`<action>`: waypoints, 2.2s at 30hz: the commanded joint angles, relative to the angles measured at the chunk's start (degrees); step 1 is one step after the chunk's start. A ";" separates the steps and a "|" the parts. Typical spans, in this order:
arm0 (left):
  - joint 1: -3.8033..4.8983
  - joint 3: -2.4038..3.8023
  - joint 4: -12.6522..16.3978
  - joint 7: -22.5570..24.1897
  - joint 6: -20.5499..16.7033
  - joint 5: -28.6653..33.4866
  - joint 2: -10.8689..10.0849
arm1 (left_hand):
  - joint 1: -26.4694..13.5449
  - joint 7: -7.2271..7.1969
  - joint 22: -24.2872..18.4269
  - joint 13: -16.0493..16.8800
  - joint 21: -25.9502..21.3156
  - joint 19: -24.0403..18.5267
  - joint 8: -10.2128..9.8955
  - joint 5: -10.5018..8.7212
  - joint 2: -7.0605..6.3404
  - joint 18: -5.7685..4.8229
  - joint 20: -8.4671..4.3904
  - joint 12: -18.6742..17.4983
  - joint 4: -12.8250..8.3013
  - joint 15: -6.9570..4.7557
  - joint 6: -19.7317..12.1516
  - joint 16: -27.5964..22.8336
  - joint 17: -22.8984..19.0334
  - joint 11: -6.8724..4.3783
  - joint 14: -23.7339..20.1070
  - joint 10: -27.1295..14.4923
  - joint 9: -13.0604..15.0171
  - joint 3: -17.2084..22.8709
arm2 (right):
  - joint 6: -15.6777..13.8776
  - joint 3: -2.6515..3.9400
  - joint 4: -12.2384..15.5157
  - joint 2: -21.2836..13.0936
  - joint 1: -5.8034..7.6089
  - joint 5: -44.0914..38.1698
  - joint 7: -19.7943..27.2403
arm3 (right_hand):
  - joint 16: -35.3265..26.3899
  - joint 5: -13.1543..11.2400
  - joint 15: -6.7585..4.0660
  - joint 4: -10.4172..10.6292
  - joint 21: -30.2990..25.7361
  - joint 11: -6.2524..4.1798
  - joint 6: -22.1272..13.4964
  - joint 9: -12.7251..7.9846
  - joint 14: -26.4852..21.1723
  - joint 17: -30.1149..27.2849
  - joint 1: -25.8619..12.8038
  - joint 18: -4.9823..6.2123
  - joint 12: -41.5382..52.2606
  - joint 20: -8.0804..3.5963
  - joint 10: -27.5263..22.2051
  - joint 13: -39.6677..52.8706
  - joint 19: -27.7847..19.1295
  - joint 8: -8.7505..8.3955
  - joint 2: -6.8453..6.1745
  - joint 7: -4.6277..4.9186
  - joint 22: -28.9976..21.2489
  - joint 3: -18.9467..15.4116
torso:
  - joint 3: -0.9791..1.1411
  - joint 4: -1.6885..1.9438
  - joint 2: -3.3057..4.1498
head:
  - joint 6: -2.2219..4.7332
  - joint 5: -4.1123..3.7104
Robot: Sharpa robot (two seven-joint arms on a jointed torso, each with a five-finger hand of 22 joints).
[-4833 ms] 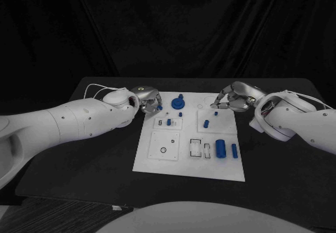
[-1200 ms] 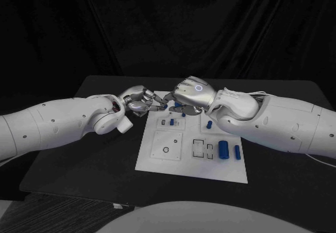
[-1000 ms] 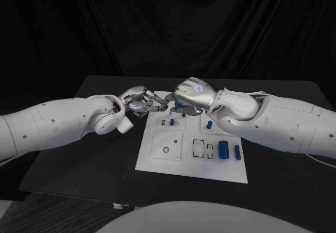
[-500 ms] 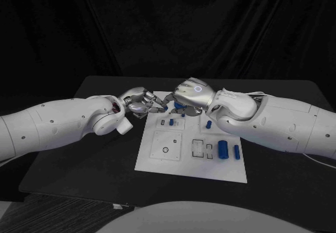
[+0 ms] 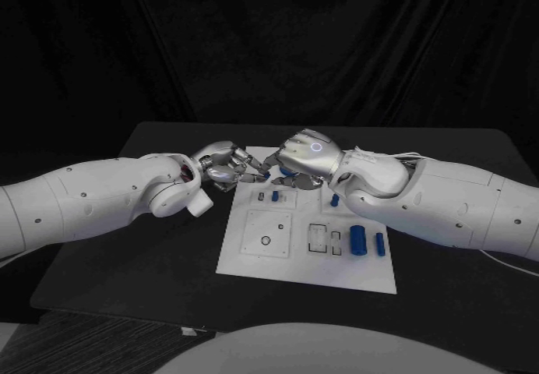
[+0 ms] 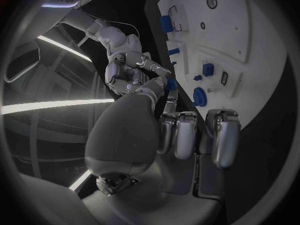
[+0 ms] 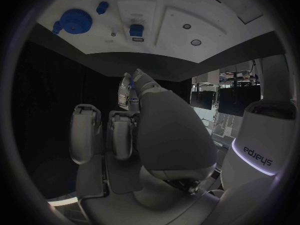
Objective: Assemble the parts on the task board
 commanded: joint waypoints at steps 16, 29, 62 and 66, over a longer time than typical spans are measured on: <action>0.00 0.04 0.47 -0.57 1.95 0.51 -0.12 | -1.07 -0.65 14.19 14.47 -0.83 3.24 1.56 0.60 1.18 0.85 -0.12 0.15 0.24 -0.43 3.52 0.58 15.35 -0.49 6.94 6.29 1.31 0.20 | -1.71 0.06 -0.94 0.97 -0.71 -0.56 0.02 | 0.06 6.33 -0.10 -1.43 1.42 -0.69 5.39 7.79 5.25 10.77 -1.26 -0.71 -0.69 -0.28 6.46 14.43 2.88 5.62 1.21 -0.49 13.75 0.88 | 0.01 0.03 0.01 | -0.01 -0.02; 0.00 0.04 0.56 -0.99 2.76 0.51 0.02 | -1.03 -0.66 14.18 14.47 -0.86 3.22 1.58 0.59 1.20 0.86 -0.13 0.15 0.21 -0.45 3.55 0.58 15.35 -0.50 6.94 6.29 1.32 0.16 | -1.79 0.06 -1.42 1.24 -1.22 -0.56 0.34 | 0.11 5.91 -0.19 -1.60 1.49 -0.77 7.29 11.86 5.28 10.91 -2.62 -0.71 -0.69 -0.36 6.46 14.43 2.86 7.98 2.15 -0.55 13.75 1.00 | 0.00 -0.01 0.02 | -0.01 0.06; 0.00 0.04 -0.06 -0.63 3.46 0.51 -0.27 | -0.68 0.39 13.64 14.47 -2.51 2.22 -0.03 -0.33 1.47 1.24 0.17 0.15 0.05 0.10 0.37 0.58 15.35 0.30 6.94 6.29 0.72 -0.89 | -0.47 0.06 -1.78 1.25 -1.29 -0.55 -0.44 | 0.28 11.80 -0.32 -1.97 1.48 -0.93 8.14 18.18 5.39 11.33 -6.51 -0.70 -0.69 -0.52 6.46 14.43 2.82 9.68 3.87 -0.68 13.72 2.31 | -0.02 0.01 0.01 | -0.01 0.56; 0.01 0.04 0.00 -0.40 3.44 0.51 -0.54 | -0.45 1.00 13.34 14.47 -3.46 1.61 -0.69 -0.69 1.37 1.45 0.56 0.15 -0.03 0.59 -1.42 0.58 15.35 0.86 6.94 6.29 0.41 -1.33 | -0.17 0.06 -2.00 1.27 -1.27 -0.55 -0.54 | 0.29 11.85 -0.32 -1.99 1.43 -0.93 8.19 18.29 5.39 11.36 -6.56 -0.68 -0.69 -0.52 6.46 14.43 2.79 9.74 3.86 -0.68 13.71 2.34 | -0.03 0.00 -0.01 | -0.01 0.82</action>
